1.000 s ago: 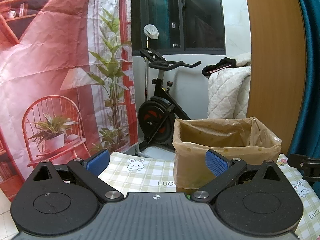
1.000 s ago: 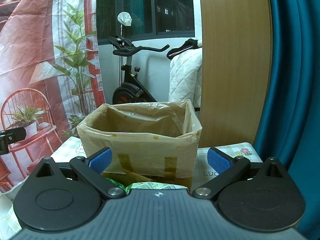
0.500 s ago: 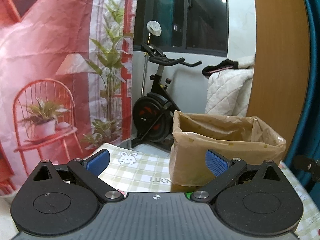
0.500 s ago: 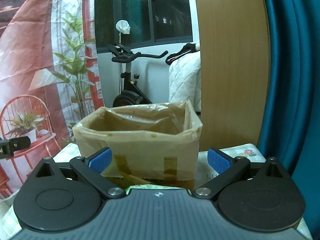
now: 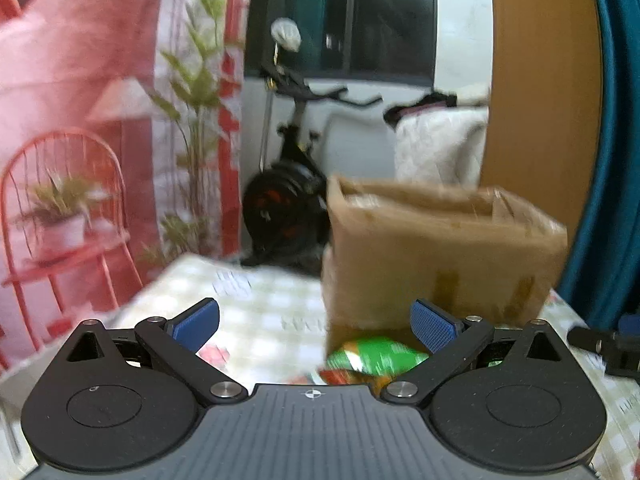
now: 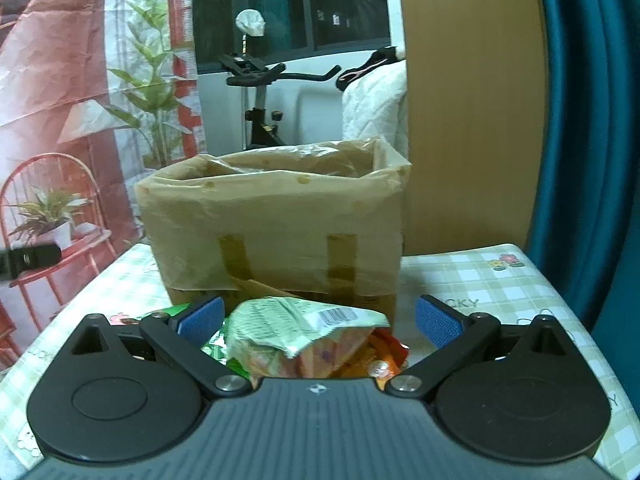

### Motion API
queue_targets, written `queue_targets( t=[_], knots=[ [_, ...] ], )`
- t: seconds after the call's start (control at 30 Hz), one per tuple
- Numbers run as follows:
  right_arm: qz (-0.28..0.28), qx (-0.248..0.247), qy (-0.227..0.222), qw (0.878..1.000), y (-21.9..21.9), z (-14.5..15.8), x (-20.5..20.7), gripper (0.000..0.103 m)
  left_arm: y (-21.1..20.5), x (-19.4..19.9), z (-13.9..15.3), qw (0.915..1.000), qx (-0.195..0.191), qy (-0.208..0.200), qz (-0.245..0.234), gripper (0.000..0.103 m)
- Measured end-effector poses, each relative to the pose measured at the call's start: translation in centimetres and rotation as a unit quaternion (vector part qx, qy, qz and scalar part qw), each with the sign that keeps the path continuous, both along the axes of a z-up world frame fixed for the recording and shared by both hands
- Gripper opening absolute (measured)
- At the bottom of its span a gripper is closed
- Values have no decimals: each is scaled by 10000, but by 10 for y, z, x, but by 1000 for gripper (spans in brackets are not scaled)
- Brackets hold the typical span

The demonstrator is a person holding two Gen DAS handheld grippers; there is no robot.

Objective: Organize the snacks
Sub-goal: 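Grasp the orange chip bag with the right tool while the left tool grasps the yellow bag, then carry both bags into the box and open both tools to drop them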

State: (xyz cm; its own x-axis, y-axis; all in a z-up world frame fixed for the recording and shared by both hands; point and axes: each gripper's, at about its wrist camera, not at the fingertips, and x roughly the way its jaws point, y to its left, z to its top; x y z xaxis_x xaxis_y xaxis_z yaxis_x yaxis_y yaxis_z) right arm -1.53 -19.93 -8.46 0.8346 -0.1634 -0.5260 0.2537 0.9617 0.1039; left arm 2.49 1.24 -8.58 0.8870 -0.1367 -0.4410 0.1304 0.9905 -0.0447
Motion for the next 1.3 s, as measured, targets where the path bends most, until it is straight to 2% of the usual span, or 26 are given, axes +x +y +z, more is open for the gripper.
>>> queue_targets(
  t=[0.13,0.23,0.33,0.43,0.57,0.7,0.8,0.83,0.9,0.97,1.1,1.3],
  knots=[
    [-42,-317,64,9995,4,-13,-7,103,-14,0,-31,9968,-36,740,-305,98],
    [63,-215,126,9997,0,-25,-15,103,-23,-1,-44,9932,-162,982,-604,96],
    [113,-20,152,9998,-10,-35,-21,103,-36,5,-62,9903,-379,939,-953,96],
    [170,-172,146,9996,-15,-38,-28,103,-52,6,-79,9887,-378,913,-1123,96],
    [467,-372,258,9979,-20,-46,-37,103,-66,7,-95,9840,-302,1176,-1301,96],
    [796,-618,436,9940,-23,-59,-39,102,-78,10,-115,9822,-66,1415,-1238,96],
    [946,-662,465,9922,-25,-72,-39,102,-80,9,-129,9776,-84,1588,-1377,93],
    [1004,-625,481,9918,-27,-76,-38,102,-78,6,-129,9756,-110,1643,-1449,84],
    [1165,-530,545,9903,-31,-83,-33,103,-75,0,-130,9750,-17,1629,-1511,82],
    [1366,-540,575,9875,-35,-89,-26,103,-70,-5,-129,9747,85,1616,-1540,75],
    [1724,-759,708,9795,-34,-101,-11,103,-57,-15,-127,9755,91,1635,-1470,74],
    [2081,-794,1078,9689,-29,-118,5,103,-30,-32,-112,9778,-13,1606,-1345,73]
  ],
)
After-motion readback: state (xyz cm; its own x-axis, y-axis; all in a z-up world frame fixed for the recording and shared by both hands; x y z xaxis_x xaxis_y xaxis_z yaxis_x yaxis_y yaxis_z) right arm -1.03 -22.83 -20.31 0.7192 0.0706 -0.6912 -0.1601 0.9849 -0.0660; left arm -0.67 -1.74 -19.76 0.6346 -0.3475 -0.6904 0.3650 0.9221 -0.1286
